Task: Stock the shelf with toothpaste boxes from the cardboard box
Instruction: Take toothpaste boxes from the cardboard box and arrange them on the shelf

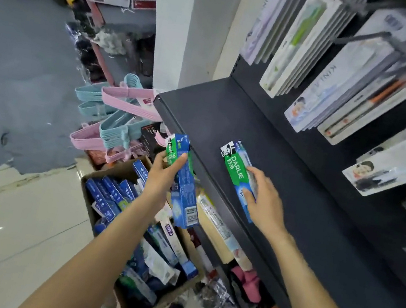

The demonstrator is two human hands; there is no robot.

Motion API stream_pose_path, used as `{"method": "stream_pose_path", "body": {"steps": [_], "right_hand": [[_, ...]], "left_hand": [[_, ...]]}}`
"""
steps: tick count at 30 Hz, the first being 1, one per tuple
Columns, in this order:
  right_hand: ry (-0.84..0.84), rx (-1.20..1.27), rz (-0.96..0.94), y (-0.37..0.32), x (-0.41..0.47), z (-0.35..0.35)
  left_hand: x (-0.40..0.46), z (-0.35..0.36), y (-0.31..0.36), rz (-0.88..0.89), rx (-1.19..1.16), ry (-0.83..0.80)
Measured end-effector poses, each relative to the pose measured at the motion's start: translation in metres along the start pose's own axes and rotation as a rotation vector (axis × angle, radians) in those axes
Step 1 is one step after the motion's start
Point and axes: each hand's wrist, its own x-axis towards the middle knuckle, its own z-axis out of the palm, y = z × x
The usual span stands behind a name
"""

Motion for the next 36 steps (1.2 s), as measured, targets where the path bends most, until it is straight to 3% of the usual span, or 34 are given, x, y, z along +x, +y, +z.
{"method": "stream_pose_path", "body": {"steps": [5, 8, 13, 17, 21, 25, 27, 29, 31, 34, 36], "right_hand": [[0.081, -0.209, 0.096, -0.005, 0.020, 0.034], [0.147, -0.307, 0.121, 0.014, 0.020, 0.039], [0.197, -0.494, 0.096, 0.050, 0.050, 0.021], [0.196, -0.584, 0.152, 0.072, 0.097, -0.006], [0.147, -0.587, 0.194, 0.094, 0.129, -0.021], [-0.019, -0.638, 0.325, 0.097, 0.131, -0.020], [0.027, -0.527, 0.357, 0.082, 0.119, -0.015], [0.130, -0.193, 0.342, 0.055, 0.095, -0.010], [0.039, 0.156, 0.255, 0.022, 0.061, 0.000], [-0.229, 0.345, 0.140, -0.015, 0.022, 0.008], [-0.185, 0.375, 0.139, -0.017, 0.022, 0.002]], "left_hand": [[0.014, -0.034, 0.024, 0.098, 0.195, -0.096], [0.024, -0.040, 0.035, 0.062, 0.250, -0.151], [0.035, -0.028, 0.041, 0.001, 0.262, -0.210], [0.045, -0.010, 0.034, 0.017, 0.308, -0.163], [0.045, 0.007, 0.027, -0.031, 0.263, -0.132], [0.043, 0.023, 0.024, -0.079, 0.214, -0.109], [0.040, 0.030, 0.025, -0.071, 0.208, -0.105], [0.040, 0.037, 0.025, -0.080, 0.206, -0.106], [0.040, 0.045, 0.025, -0.099, 0.213, -0.115], [0.043, 0.060, 0.022, -0.131, 0.158, -0.152], [0.045, 0.070, 0.019, -0.131, 0.113, -0.194]]}}
